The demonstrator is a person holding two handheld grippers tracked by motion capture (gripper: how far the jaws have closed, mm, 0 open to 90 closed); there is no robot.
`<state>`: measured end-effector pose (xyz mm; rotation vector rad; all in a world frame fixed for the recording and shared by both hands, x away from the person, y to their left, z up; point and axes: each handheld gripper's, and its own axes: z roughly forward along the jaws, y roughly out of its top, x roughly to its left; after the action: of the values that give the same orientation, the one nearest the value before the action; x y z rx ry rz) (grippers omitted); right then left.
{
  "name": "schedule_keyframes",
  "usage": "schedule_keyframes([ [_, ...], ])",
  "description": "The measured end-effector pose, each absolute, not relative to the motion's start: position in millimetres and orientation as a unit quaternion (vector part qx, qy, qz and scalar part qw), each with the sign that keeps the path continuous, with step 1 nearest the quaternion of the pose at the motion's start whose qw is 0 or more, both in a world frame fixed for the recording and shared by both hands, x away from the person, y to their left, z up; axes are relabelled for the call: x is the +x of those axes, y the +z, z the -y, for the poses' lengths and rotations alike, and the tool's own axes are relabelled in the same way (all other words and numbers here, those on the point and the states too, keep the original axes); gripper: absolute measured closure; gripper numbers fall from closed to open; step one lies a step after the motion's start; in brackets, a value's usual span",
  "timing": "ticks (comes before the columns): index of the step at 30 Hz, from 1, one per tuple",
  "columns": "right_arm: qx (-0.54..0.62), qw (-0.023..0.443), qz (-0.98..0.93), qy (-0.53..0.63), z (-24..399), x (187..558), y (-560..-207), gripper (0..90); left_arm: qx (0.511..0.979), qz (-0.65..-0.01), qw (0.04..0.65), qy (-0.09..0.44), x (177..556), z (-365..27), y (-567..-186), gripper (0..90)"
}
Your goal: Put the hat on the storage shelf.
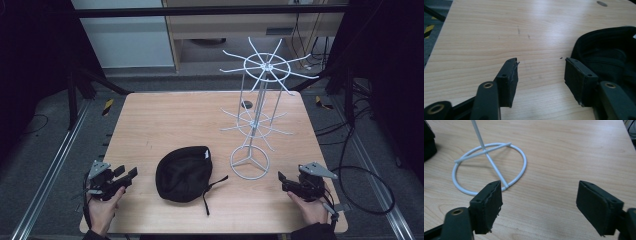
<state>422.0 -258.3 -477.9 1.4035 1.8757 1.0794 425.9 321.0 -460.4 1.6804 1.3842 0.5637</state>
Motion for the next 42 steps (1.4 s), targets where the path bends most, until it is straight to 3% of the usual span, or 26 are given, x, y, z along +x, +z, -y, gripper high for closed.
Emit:
schedule_keyframes([
  [7,0.499,0.278,-0.709,0.413,250,415,-474,27.3,0.688,-0.542,0.434,0.212,419,-309,-456,42.8],
  [12,0.477,0.272,-0.719,0.427,234,410,-467,35.6,0.704,-0.523,0.433,0.212,417,-297,-453,41.6],
  [21,0.449,0.243,-0.732,0.451,203,407,-458,34.2,0.718,-0.504,0.433,0.205,416,-282,-452,41.2],
  [30,0.419,0.232,-0.742,0.468,180,407,-450,40.7,0.722,-0.497,0.434,0.209,415,-274,-451,42.7],
  [42,0.389,0.215,-0.757,0.478,148,412,-443,41.3,0.729,-0.491,0.428,0.21,418,-258,-452,43.8],
])
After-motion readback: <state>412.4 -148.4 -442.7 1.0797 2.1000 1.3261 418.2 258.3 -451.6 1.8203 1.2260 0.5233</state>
